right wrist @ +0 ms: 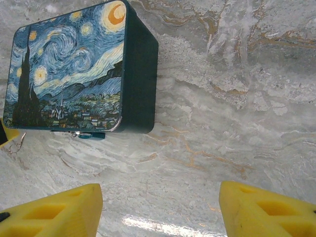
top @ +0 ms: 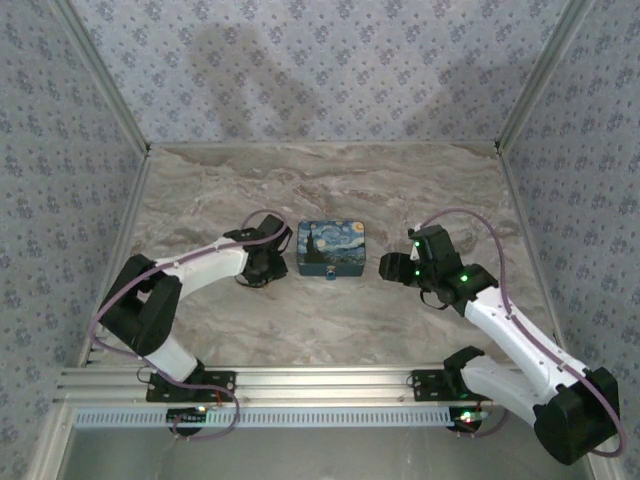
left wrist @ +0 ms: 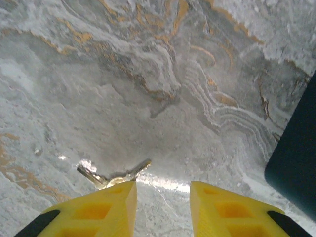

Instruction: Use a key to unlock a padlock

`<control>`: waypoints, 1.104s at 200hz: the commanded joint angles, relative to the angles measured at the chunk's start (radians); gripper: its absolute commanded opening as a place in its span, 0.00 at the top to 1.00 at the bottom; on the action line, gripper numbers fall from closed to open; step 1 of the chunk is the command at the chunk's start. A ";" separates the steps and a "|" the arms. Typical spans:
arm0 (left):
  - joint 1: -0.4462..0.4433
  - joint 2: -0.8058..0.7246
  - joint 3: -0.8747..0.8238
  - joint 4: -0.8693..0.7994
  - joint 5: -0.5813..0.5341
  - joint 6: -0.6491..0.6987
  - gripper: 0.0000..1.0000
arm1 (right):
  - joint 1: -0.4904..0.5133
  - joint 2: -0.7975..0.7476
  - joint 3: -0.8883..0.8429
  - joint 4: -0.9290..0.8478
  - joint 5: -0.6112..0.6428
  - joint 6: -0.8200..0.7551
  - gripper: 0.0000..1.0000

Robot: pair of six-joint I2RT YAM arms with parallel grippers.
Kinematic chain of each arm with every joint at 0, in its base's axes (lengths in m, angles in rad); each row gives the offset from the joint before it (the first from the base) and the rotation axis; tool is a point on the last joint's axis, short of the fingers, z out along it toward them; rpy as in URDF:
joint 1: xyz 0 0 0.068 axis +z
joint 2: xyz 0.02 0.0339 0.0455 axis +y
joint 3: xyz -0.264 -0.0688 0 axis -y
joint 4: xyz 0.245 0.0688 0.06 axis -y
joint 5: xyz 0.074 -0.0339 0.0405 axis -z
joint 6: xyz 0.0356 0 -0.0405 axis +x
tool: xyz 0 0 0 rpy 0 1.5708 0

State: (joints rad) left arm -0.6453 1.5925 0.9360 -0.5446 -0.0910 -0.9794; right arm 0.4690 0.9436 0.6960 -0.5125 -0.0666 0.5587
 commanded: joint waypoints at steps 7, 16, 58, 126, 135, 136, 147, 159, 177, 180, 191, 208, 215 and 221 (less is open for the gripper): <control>-0.020 -0.023 -0.019 -0.062 -0.032 -0.029 0.66 | -0.007 -0.018 -0.014 -0.001 -0.004 0.014 0.34; -0.027 -0.032 -0.026 -0.074 -0.053 -0.032 0.65 | -0.008 -0.018 -0.015 0.002 -0.004 0.014 0.34; -0.028 -0.027 -0.037 -0.078 -0.090 -0.018 0.65 | -0.009 -0.018 -0.016 0.015 -0.014 0.016 0.34; -0.028 0.023 -0.029 -0.090 -0.106 -0.016 0.68 | -0.010 -0.064 -0.024 -0.034 -0.024 0.017 0.34; -0.028 0.009 -0.034 -0.092 -0.117 -0.015 0.66 | -0.011 -0.068 -0.027 -0.034 -0.026 0.016 0.34; -0.028 0.008 -0.035 -0.092 -0.118 -0.015 0.66 | -0.010 -0.069 -0.027 -0.034 -0.026 0.017 0.34; -0.028 -0.005 -0.038 -0.096 -0.128 -0.012 0.65 | -0.012 -0.069 -0.030 -0.029 -0.028 0.017 0.34; -0.028 -0.010 -0.038 -0.102 -0.132 -0.010 0.65 | -0.013 -0.066 -0.032 -0.020 -0.030 0.019 0.34; -0.028 -0.015 -0.029 -0.119 -0.135 -0.009 0.64 | -0.013 -0.062 -0.032 -0.005 -0.031 0.022 0.34; -0.028 -0.017 -0.029 -0.121 -0.138 -0.008 0.63 | -0.013 -0.060 -0.032 0.000 -0.029 0.022 0.34; -0.028 -0.031 -0.032 -0.120 -0.141 -0.009 0.61 | -0.013 -0.060 -0.033 0.006 -0.026 0.023 0.34; -0.028 -0.057 -0.030 -0.129 -0.152 -0.005 0.60 | -0.013 -0.060 -0.033 0.004 -0.028 0.022 0.34; -0.028 -0.069 -0.029 -0.129 -0.157 -0.002 0.59 | -0.013 -0.060 -0.035 0.005 -0.027 0.023 0.34; -0.028 -0.078 -0.031 -0.129 -0.161 0.000 0.57 | -0.013 -0.060 -0.035 0.004 -0.027 0.023 0.34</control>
State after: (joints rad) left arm -0.6689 1.5776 0.9043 -0.6292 -0.2134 -0.9852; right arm 0.4622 0.8845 0.6689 -0.5056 -0.0898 0.5617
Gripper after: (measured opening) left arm 0.411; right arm 0.661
